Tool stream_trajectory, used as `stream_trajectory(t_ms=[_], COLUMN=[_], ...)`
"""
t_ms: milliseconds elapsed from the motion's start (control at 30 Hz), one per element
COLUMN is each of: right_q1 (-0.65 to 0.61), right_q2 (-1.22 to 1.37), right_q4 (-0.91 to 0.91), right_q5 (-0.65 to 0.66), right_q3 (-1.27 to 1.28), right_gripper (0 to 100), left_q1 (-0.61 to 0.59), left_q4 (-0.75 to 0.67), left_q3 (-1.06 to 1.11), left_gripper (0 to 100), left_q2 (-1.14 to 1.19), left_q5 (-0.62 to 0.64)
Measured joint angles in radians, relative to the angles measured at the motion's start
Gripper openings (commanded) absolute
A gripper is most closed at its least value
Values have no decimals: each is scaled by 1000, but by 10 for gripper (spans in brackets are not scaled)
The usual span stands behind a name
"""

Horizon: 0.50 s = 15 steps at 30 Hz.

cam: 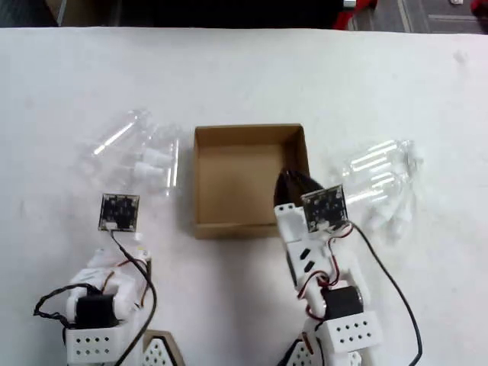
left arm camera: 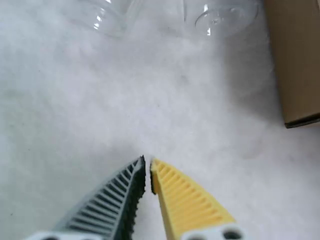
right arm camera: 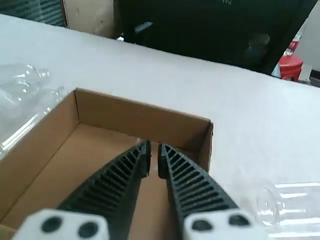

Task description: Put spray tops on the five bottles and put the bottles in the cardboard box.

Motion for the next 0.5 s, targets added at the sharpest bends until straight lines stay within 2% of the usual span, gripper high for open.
stream_trajectory(t_ms=[233,500], right_q1=[172,203], right_q2=[-3,-3], right_q4=[17,26], right_q5=[2,0], right_q3=[0,0], right_gripper=[18,18], left_q1=[0,0], left_q4=[0,0], left_q3=[0,0], left_gripper=[24,24], left_q2=[0,0], left_q5=[0,0])
